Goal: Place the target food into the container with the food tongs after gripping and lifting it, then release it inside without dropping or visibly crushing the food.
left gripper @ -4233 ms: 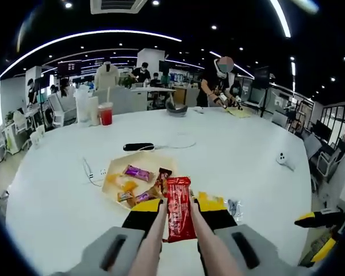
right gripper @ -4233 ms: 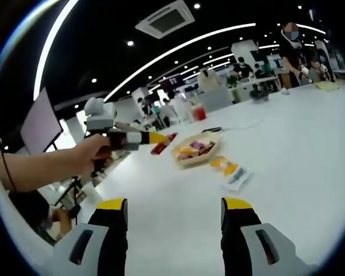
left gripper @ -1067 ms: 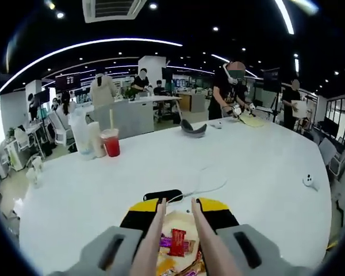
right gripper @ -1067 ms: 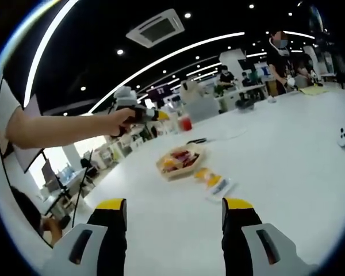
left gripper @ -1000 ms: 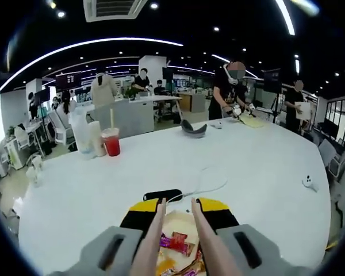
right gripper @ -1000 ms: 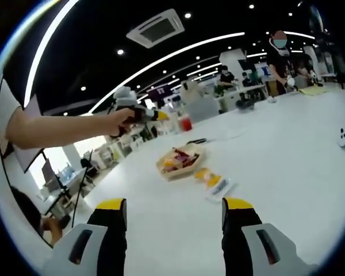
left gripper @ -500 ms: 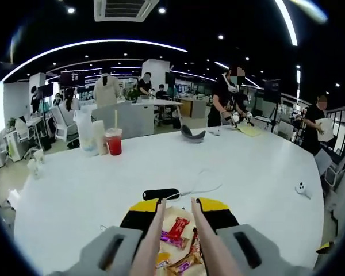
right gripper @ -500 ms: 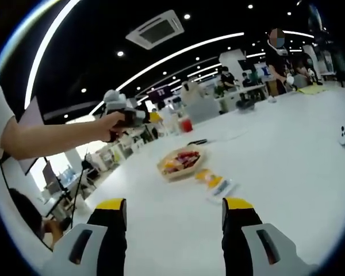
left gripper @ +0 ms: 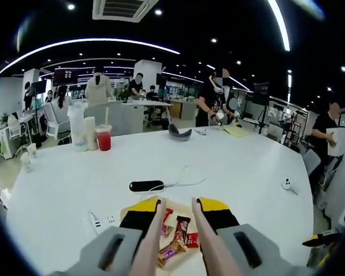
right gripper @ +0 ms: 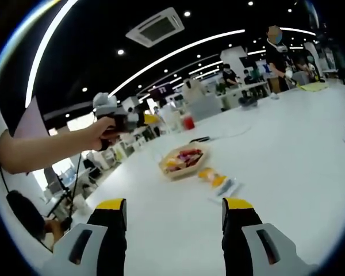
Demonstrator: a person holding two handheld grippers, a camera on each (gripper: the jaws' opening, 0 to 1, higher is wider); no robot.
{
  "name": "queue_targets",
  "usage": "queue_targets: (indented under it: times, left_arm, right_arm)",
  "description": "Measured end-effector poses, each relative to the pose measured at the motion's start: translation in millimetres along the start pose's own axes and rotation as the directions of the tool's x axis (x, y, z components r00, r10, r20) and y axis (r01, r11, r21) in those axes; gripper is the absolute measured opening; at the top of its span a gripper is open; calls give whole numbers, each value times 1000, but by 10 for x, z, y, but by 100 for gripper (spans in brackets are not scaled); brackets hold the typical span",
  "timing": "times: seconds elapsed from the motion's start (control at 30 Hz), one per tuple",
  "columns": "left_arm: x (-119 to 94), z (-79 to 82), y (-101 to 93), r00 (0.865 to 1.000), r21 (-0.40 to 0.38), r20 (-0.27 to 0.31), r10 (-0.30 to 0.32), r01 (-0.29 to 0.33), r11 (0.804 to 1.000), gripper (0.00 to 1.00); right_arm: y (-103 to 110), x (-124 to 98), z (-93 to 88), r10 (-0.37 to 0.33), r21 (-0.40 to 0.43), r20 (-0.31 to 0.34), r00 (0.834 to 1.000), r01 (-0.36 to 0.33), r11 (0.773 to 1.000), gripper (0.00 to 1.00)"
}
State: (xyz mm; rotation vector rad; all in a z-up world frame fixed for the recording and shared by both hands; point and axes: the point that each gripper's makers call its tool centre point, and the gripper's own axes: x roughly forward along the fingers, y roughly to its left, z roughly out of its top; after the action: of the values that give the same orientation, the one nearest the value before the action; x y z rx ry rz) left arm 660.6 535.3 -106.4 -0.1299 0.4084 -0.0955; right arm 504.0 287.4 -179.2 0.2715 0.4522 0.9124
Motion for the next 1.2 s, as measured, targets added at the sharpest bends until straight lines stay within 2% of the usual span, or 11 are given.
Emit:
queue_targets:
  times: [0.2,0.33,0.83,1.2]
  left_arm:
    - [-42,-104,-35,1000,-6,-11,-29,29,1000,23]
    - [-52,-193,-87,998,17,-30,-48,48,999,23]
    - [-56,-492,-498,989,-20,-57,-137,136,991,24]
    - [-37,-514,-664,984,-24,-52,-170,169,985,24]
  right_arm:
    - [-17,37,-8,1,1,-9,1000,-1,1000,68]
    - [-20,65,-22,3,12,-11,1000,-3,1000,68]
    - [63,127,-46,39,14,-31,999,-39,999,69]
    - [9,122,-8,29,11,-17,999,-29,1000,69]
